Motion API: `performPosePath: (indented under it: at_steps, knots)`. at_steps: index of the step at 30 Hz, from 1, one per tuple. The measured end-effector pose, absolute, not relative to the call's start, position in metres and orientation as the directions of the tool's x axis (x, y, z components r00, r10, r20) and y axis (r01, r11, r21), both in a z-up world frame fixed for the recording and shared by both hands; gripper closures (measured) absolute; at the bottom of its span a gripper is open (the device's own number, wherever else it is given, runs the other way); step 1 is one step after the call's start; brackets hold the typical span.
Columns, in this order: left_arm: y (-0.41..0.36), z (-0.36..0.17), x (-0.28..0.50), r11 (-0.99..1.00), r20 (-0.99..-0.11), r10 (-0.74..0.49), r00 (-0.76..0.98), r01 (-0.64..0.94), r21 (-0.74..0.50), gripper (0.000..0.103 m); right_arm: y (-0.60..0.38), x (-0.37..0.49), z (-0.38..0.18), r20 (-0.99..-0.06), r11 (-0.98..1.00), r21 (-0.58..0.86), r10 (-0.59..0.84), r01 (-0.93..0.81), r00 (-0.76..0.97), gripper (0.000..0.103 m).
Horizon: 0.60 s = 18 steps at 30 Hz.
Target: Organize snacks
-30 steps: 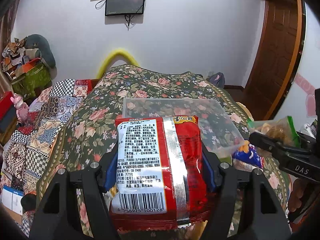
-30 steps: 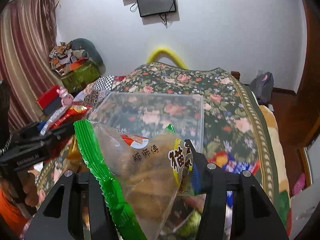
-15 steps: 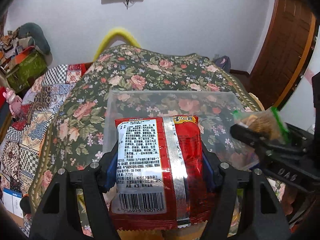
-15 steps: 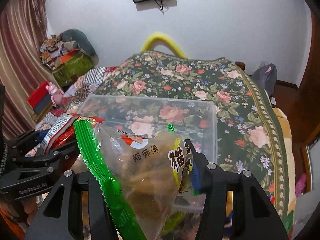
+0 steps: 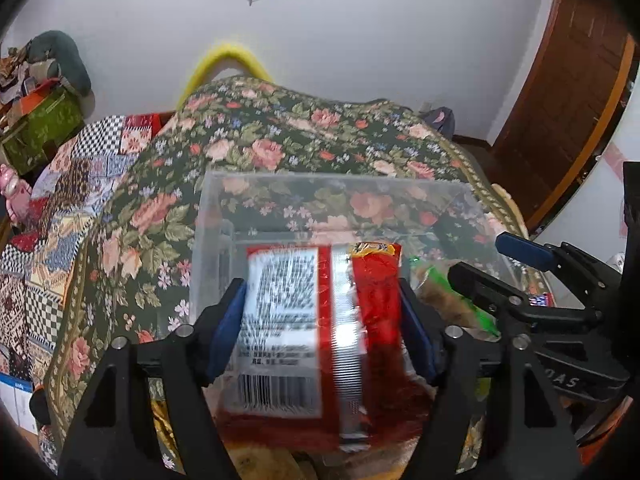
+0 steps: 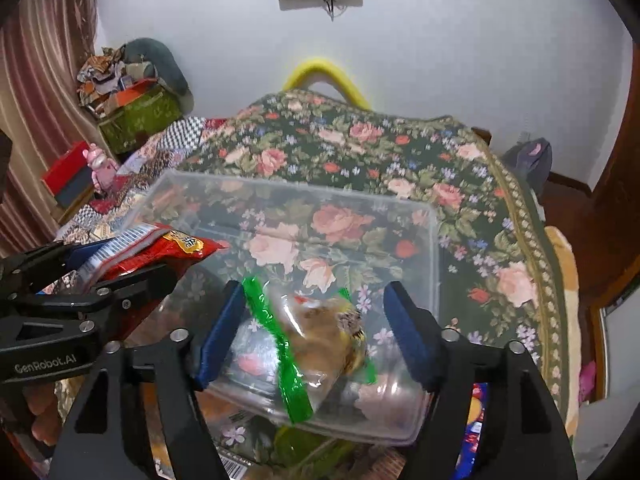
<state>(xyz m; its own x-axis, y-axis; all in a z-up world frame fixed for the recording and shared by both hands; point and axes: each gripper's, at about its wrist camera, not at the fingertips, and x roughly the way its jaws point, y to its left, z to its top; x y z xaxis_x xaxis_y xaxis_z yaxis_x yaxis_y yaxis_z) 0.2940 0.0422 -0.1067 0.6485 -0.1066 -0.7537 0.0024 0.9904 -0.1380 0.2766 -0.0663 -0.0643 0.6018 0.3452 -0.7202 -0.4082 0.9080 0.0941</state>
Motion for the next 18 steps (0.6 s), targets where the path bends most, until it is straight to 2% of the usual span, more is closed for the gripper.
performPosePath:
  at_steps: [3,14,18]
  knots:
    - [0.041,-0.092,0.287,0.994,-0.722,-0.084,0.687,0.010,-0.107,0.016,-0.074,0.270,-0.053,-0.698,0.903,0.118,0.371,-0.412,0.613,0.031]
    - [0.052,-0.051,0.232,0.997,-0.645,-0.070,0.761,0.025,-0.079,0.010,-0.108,0.227,-0.030,-0.643,0.903,0.115,0.385,-0.414,0.662,0.025]
    - [0.061,-0.057,0.206,0.997,-0.654,-0.070,0.753,0.026,-0.076,0.008,-0.122,0.213,-0.040,-0.659,0.909,0.118,0.373,-0.400,0.653,0.024]
